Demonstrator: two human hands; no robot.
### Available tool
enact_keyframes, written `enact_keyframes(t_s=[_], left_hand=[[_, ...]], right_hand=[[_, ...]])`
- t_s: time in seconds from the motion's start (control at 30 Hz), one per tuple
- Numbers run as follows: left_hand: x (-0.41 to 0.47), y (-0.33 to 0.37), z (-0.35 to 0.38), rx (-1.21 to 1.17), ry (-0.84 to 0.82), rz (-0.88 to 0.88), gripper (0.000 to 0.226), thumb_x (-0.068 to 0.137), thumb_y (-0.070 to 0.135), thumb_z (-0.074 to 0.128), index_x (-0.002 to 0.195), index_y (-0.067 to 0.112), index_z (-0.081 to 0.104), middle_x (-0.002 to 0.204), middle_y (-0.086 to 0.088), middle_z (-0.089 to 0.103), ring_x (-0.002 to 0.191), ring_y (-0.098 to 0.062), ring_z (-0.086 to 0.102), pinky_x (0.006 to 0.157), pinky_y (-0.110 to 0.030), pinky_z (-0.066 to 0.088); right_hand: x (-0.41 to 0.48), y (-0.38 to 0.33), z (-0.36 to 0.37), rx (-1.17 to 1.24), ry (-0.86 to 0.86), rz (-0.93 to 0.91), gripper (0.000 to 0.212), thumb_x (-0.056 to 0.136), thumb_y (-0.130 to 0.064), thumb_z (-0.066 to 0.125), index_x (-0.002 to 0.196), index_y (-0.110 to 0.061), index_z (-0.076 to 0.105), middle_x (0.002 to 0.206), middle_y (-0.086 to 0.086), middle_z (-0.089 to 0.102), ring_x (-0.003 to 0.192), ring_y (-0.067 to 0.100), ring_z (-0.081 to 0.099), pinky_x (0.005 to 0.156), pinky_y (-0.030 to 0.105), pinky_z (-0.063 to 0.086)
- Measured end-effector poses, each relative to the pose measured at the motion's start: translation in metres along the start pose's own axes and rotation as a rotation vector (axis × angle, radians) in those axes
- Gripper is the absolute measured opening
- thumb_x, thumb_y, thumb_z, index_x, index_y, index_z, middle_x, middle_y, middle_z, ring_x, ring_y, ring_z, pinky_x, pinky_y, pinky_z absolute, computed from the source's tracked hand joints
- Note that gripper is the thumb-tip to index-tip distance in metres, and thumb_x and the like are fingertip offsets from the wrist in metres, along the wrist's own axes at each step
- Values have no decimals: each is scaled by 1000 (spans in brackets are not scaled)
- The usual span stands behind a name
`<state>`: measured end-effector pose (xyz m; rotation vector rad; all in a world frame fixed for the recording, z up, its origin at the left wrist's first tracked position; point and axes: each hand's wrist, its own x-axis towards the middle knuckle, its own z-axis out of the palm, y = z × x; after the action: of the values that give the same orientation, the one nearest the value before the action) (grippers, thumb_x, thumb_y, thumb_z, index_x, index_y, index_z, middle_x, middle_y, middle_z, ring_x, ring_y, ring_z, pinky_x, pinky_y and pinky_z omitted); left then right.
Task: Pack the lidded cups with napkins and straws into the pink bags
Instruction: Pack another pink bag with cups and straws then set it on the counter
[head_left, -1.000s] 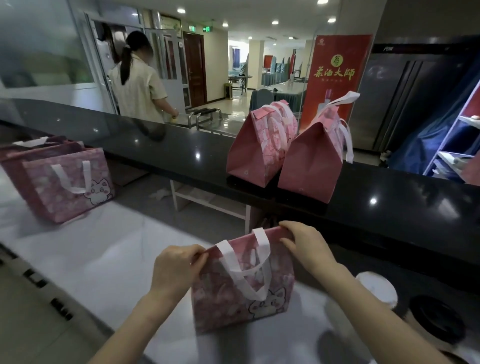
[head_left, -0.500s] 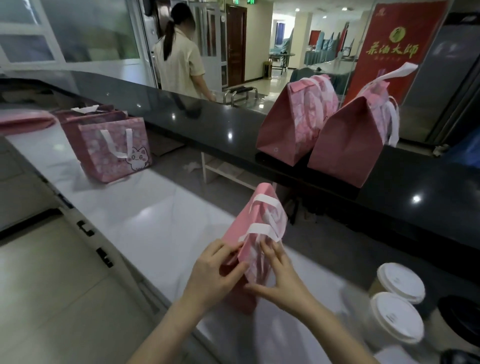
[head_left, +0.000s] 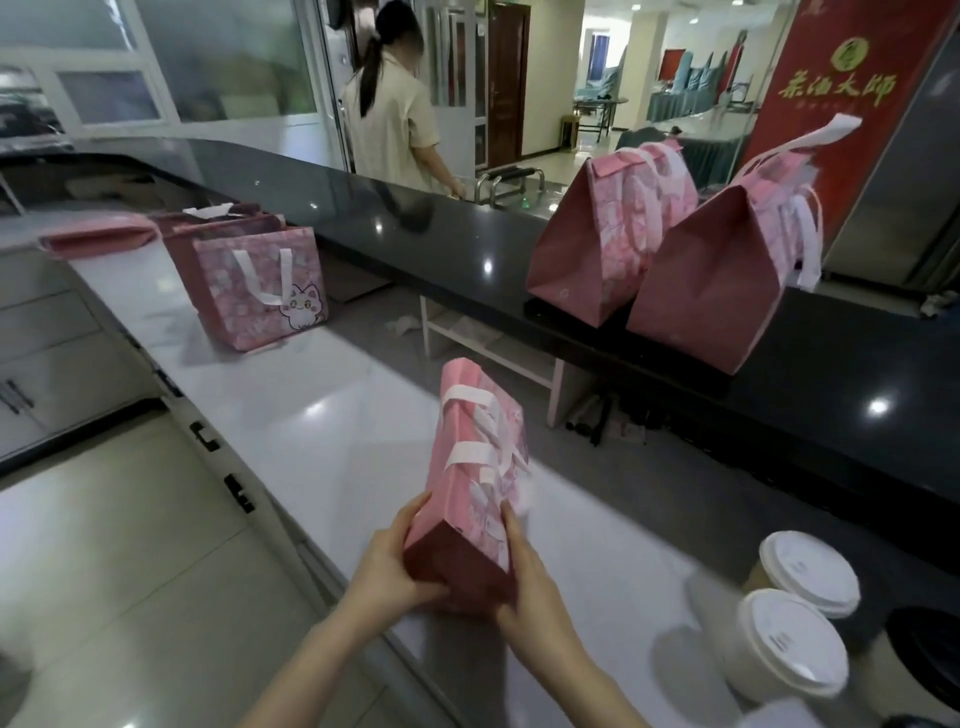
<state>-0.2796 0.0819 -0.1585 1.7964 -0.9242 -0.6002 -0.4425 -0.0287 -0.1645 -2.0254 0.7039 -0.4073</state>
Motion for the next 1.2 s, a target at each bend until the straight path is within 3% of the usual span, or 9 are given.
enact_keyframes(t_s=[0.13, 0.23, 0.37, 0.47, 0.63, 0.8, 0.93, 1.03, 1.2], left_hand=[[-13, -4, -10, -57, 97, -33, 91, 46, 18, 79, 125, 51, 49, 99, 11, 74, 91, -9, 70, 74, -20, 54], [-8, -5, -29, -84, 161, -33, 91, 43, 26, 78, 129, 38, 51, 99, 10, 73, 91, -12, 70, 79, -29, 54], [11, 9, -71, -101, 233, 14, 89, 41, 28, 76, 124, 47, 52, 98, 11, 73, 90, -9, 69, 80, -27, 54], [32, 21, -111, -71, 247, 97, 87, 48, 19, 79, 118, 60, 48, 96, 15, 71, 89, 0, 66, 74, -12, 49], [77, 40, -187, -91, 186, 233, 88, 57, 1, 77, 117, 59, 50, 98, 15, 71, 91, 0, 66, 75, -10, 48], [122, 50, -240, -120, 97, 352, 82, 59, 3, 72, 121, 53, 52, 100, 17, 70, 91, -3, 67, 72, -11, 49], [152, 64, -251, -148, 32, 414, 82, 66, -3, 74, 124, 50, 51, 102, 20, 69, 93, 1, 65, 73, -10, 49], [178, 78, -251, -181, -1, 453, 79, 69, -3, 75, 126, 46, 52, 108, 16, 68, 98, -1, 65, 77, -14, 51], [230, 96, -240, -235, -56, 475, 79, 68, -4, 75, 128, 42, 53, 107, 7, 70, 99, -6, 66, 81, -21, 54]], right_hand=[[2, -15, 11, 27, 4, 22, 99, 76, 0, 47, 138, -68, 11, 152, -23, 29, 132, 5, 44, 103, 19, 40], [13, -37, 21, 39, 29, 14, 95, 78, -1, 47, 135, -70, 15, 142, -20, 46, 116, 1, 55, 98, 20, 45], [40, -74, 32, 67, 110, -48, 96, 79, 3, 47, 135, -70, 16, 139, -31, 42, 113, -24, 43, 84, 1, 39], [66, -111, 42, 100, 185, -124, 97, 82, 4, 50, 135, -69, 17, 142, -33, 37, 123, -22, 36, 92, 1, 35], [115, -169, 72, 91, 338, -200, 104, 79, 11, 52, 135, -69, 17, 137, -31, 41, 118, -24, 40, 87, 0, 37], [156, -204, 93, 72, 441, -215, 102, 79, 11, 54, 141, -62, 17, 145, -24, 40, 126, -7, 45, 90, 5, 40], [178, -219, 87, 16, 528, -205, 103, 81, 12, 53, 142, -61, 14, 144, -28, 37, 123, -19, 39, 85, -2, 35], [195, -228, 74, -6, 580, -192, 101, 84, 10, 55, 142, -61, 13, 139, -32, 39, 120, -11, 45, 85, -2, 35], [232, -233, 48, -24, 646, -209, 101, 81, 16, 51, 145, -53, 16, 146, -15, 41, 122, -10, 45, 83, -3, 34]])
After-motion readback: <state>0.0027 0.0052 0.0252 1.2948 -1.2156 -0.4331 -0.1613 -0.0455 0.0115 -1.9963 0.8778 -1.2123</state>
